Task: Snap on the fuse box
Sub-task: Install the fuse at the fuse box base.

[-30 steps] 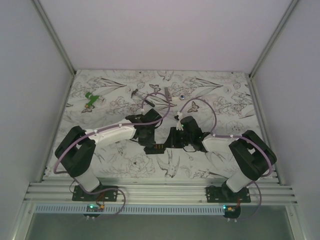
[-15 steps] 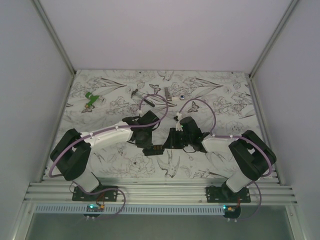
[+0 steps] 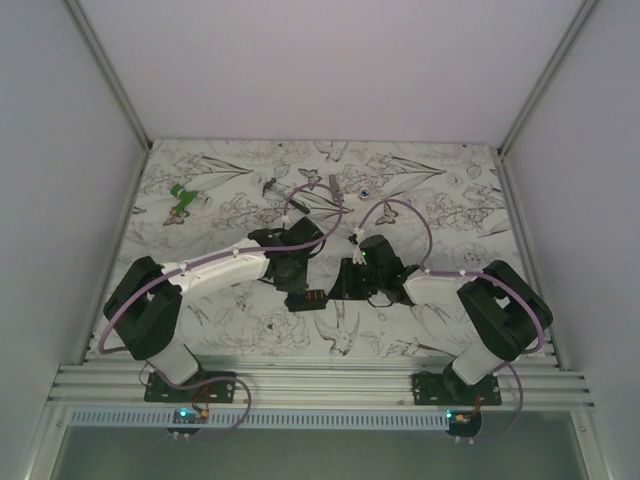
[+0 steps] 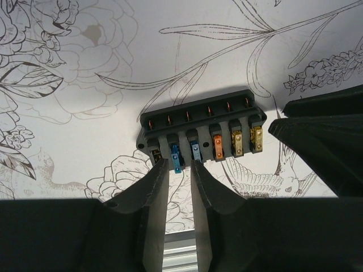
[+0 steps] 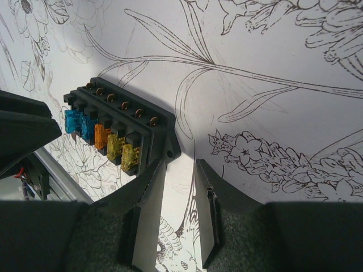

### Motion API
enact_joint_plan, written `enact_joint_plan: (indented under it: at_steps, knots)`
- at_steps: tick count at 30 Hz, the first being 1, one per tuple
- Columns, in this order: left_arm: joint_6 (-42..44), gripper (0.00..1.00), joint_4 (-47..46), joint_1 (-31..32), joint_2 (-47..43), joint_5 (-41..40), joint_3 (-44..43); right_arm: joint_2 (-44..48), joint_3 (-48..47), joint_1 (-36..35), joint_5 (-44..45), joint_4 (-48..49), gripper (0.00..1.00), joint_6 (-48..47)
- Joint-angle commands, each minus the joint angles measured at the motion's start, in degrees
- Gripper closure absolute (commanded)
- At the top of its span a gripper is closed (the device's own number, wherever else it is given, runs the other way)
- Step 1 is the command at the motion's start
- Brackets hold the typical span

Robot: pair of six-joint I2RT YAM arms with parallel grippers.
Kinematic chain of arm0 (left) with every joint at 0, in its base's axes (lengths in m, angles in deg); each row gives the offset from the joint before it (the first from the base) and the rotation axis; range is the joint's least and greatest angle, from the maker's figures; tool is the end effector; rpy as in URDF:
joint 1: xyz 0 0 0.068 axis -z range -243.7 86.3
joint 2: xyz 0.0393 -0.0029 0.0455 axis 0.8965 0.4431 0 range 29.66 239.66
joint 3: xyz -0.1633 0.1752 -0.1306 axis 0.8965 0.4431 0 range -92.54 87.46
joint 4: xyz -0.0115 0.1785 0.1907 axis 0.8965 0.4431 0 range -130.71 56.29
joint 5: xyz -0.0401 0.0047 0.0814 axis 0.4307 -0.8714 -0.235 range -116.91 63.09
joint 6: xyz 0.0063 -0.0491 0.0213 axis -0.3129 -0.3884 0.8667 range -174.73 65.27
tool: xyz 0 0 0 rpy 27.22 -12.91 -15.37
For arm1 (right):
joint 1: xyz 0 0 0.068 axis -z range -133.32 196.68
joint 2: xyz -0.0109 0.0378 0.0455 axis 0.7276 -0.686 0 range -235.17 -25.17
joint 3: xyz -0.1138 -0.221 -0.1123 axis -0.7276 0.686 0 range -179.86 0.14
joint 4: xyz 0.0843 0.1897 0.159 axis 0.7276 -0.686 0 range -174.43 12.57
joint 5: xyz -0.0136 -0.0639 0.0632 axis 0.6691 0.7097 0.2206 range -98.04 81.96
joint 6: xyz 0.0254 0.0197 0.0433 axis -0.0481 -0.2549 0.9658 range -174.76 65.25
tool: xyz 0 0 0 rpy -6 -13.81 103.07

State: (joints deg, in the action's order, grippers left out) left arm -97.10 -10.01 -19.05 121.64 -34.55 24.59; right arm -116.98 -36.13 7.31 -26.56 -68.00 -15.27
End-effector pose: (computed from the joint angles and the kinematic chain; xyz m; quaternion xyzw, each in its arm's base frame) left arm 0.2363 -0.2266 0.2162 0.0018 0.9635 -0.1322 0.2327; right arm 0.2179 0.1933 0.1316 -0.0592 0.9155 0.3496 0.1901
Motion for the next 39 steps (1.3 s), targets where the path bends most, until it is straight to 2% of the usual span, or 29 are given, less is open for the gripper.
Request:
enact_joint_plan:
  at_steps: [1, 20, 27, 32, 39]
  knots:
    - [1.0, 0.76, 3.1, 0.4, 2.1, -0.6, -1.6, 0.0, 0.0, -0.6, 1.1, -0.7, 0.65, -0.5]
    - [0.6, 0.88, 4.0, 0.4, 4.7, -0.9, -2.1, -0.3, 0.0, -0.8, 1.1, -1.0, 0.65, -0.6]
    - [-0.6, 1.0, 4.2, 0.5, 5.4, -0.6, -1.6, -0.1, -0.5, -0.9, 1.2, -1.5, 0.65, -0.7]
    - [-2.5, 1.0, 4.4, 0.6, 5.9, -0.7, -0.6, -0.1, -0.9, -1.0, 1.0, -2.1, 0.65, -0.8]
    - [-4.4, 1.0, 6.5, 3.5, 7.8, -5.3, -0.3, -0.6, -1.5, -1.2, 0.9, -2.5, 0.65, -0.8]
